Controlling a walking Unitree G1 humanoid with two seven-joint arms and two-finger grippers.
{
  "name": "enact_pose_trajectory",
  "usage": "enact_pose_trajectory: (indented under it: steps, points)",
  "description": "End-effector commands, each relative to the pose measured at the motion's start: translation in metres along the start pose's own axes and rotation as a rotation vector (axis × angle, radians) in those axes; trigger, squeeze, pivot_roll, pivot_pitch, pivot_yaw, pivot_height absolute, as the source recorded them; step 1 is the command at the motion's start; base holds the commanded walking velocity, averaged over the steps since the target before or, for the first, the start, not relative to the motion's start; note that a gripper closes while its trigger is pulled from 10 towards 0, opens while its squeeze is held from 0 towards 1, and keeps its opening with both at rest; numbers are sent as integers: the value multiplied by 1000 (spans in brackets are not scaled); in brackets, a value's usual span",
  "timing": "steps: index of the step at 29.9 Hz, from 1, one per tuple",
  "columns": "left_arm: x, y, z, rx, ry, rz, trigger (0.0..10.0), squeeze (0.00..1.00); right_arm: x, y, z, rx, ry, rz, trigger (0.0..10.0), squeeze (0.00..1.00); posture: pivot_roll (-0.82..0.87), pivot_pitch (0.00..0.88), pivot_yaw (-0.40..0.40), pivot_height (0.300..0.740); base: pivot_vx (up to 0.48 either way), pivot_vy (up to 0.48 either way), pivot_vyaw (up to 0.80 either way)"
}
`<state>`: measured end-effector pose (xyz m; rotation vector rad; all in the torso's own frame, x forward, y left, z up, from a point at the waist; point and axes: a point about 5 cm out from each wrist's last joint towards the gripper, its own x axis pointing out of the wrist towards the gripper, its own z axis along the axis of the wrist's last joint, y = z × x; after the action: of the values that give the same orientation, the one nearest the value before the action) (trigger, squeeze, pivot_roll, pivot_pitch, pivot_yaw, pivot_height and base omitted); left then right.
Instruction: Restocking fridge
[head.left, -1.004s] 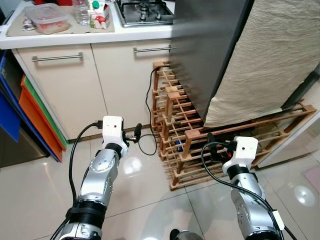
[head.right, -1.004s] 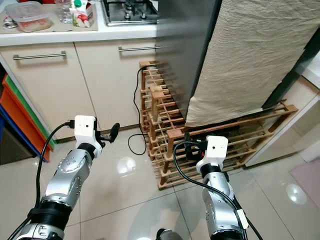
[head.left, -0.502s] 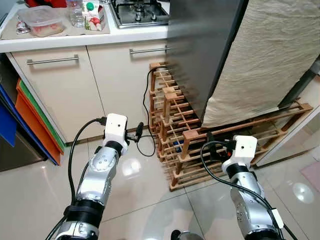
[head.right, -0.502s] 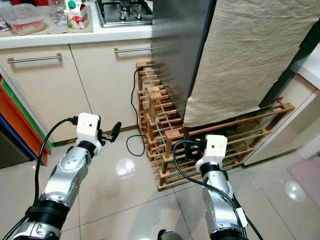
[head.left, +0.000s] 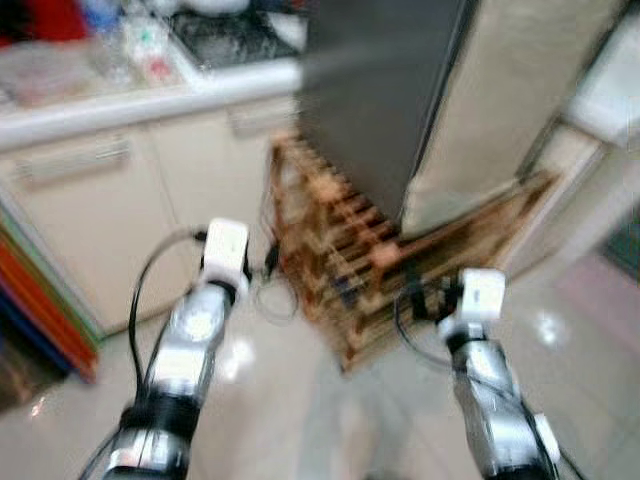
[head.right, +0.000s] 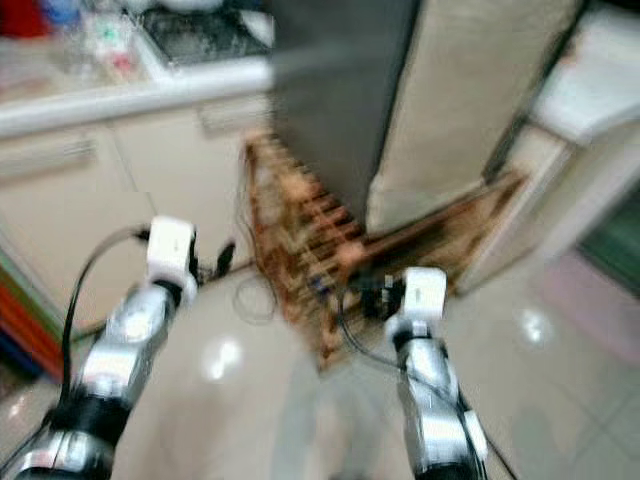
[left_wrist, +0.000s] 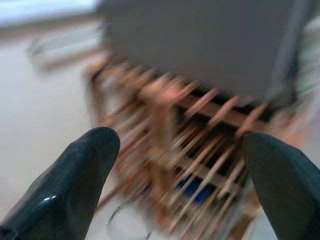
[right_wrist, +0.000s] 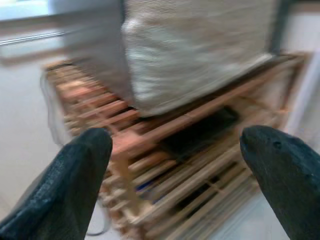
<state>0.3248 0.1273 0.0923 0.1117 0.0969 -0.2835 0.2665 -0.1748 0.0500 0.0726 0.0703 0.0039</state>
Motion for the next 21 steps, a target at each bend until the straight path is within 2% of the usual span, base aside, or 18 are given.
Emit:
enact_pose_trajectory:
  steps: [1,10,17,21]
  points:
    - [-4,10,-3,21,11,17,10000,0,1,8,1,15,-9,16,10000,0,60,10,-1,740,0,0,-750]
    - [-3,11,-3,27,12,15,10000,0,2,8,1,0,-13,3,10000,0,66,13,-1,740,0,0,-715]
    - [-4,16,-3,7,-2,60,10000,0,4,8,4,-11,-32,-1,10000,0,67,9,0,740,0,0,0]
    - [-4,21,-9,-41,35,81,10000,0,5,8,4,-13,-32,0,10000,0,70,4,0,740,0,0,0]
